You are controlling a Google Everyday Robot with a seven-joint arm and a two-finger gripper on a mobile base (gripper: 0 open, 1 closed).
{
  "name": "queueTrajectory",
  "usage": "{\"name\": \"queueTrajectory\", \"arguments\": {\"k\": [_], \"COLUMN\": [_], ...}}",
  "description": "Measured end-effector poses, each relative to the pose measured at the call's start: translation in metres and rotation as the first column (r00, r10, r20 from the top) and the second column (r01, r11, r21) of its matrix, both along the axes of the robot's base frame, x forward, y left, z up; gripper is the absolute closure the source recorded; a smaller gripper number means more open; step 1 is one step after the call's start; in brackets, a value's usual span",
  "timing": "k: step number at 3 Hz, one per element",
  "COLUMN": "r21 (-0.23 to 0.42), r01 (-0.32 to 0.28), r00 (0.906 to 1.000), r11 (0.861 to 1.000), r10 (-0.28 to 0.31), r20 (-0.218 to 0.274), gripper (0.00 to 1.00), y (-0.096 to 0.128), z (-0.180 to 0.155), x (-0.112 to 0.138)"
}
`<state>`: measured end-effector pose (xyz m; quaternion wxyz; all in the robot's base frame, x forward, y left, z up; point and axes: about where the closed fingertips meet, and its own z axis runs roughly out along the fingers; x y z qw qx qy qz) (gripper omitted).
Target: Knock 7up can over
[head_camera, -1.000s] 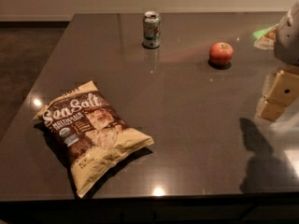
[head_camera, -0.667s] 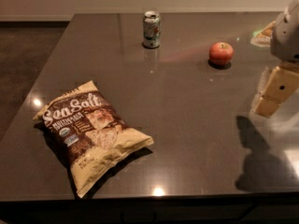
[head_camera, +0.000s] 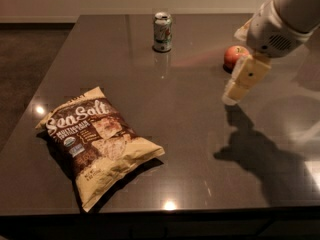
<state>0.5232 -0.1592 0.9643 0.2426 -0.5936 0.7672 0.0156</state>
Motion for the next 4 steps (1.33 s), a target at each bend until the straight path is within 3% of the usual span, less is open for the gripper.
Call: {"name": "queueTrajectory", "arguments": {"k": [1,2,3,4], "r21": [0.085,0.169,0.258,0.346], "r01": [0.008,0.03,0.061,0.09], "r00": [0.9995,0.9989,0.9973,0.9947], "r11": [0.996,0.985,0.964,0.934], "r10": [-0.011,-0.036,-0.07,-0.102], "r20": [0.03,0.03,0.024,0.016], "gripper": [0.0,0.0,0.0,0.0], "y": [0.025,0.047,0.073,0.098], "z": [-0.013,-0.029,-0.046,-0.056], "x": [0.038,0.073,0.1,0.125]}}
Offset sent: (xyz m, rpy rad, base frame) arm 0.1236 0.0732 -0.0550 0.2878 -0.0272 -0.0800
